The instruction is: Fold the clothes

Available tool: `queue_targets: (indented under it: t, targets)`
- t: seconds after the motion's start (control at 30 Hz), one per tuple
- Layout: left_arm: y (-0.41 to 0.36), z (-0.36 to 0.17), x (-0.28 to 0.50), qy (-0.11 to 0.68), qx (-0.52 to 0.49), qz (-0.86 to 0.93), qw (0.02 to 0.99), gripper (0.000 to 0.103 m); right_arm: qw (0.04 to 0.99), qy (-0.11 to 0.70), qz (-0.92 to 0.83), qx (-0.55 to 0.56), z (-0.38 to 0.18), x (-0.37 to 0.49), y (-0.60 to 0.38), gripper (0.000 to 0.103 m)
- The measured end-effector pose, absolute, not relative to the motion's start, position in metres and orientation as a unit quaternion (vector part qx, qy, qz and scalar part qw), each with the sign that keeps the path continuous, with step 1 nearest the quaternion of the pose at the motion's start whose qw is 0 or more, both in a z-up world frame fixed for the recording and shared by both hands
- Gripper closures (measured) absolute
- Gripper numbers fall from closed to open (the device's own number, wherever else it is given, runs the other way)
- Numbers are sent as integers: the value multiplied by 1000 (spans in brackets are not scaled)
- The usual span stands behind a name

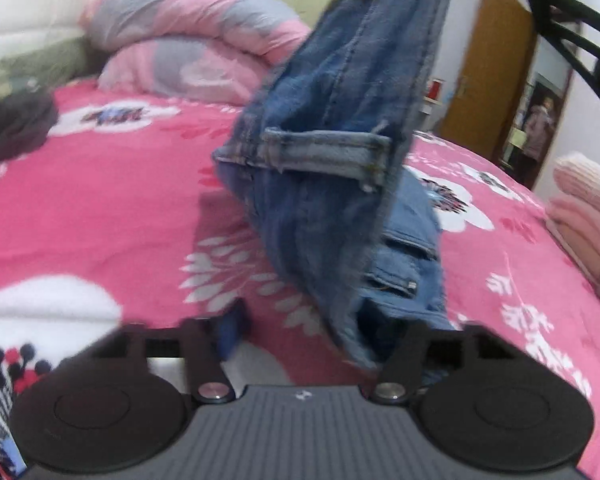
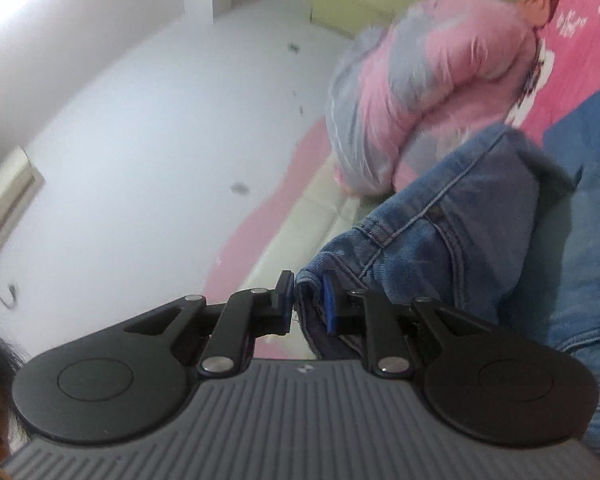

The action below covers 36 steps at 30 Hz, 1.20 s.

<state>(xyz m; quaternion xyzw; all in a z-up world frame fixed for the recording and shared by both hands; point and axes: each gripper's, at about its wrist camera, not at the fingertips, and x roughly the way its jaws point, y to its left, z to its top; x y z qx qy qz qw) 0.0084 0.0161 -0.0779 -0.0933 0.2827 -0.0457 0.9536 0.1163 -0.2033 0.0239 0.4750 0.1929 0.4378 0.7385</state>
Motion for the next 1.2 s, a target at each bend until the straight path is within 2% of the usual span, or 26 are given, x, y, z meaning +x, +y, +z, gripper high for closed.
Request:
queue_targets:
  t: [0.03, 0.3, 0.33, 0.37, 0.47, 0.53, 0.63, 0.7, 0.77, 0.8, 1.0, 1.1, 1.2]
  targets:
    - [13, -76, 6, 277, -88, -50, 956, 85, 738, 187, 433, 483, 22, 114, -210, 89]
    - [-23, -19, -47, 188, 6, -152, 970, 94, 748, 99, 389, 529, 24, 76, -290, 89]
    - [-30, -6, -55, 183, 11, -179, 967, 94, 751, 78, 386, 530, 28, 67, -303, 91]
    - [-35, 5, -61, 182, 10, -205, 962, 94, 749, 47, 389, 534, 34, 57, -319, 103]
    - [-54, 30, -73, 176, 2, -272, 946, 94, 745, -67, 393, 535, 56, 14, -371, 103]
    - [-68, 35, -77, 184, 3, -305, 935, 94, 759, -114, 381, 516, 72, -17, -400, 103]
    - [-83, 30, -82, 197, 14, -330, 923, 94, 796, -92, 337, 495, 73, -51, -424, 100]
    - [-81, 25, -82, 204, 9, -326, 923, 95, 822, -46, 298, 483, 64, -69, -433, 89]
    - [-76, 20, -81, 211, 3, -321, 923, 95, 828, 23, 260, 496, 38, -81, -436, 45]
    - [-74, 20, -79, 213, 0, -316, 924, 95, 822, 63, 244, 510, 19, -85, -436, 38]
    - [-57, 34, -61, 227, -11, -299, 927, 94, 679, 223, 221, 664, -121, -106, -404, 21]
    - [-56, 39, -59, 233, -3, -306, 923, 94, 610, 233, 237, 719, -163, -108, -373, 18]
    - [-58, 40, -63, 244, 5, -317, 916, 95, 585, 232, 246, 737, -175, -91, -358, 17]
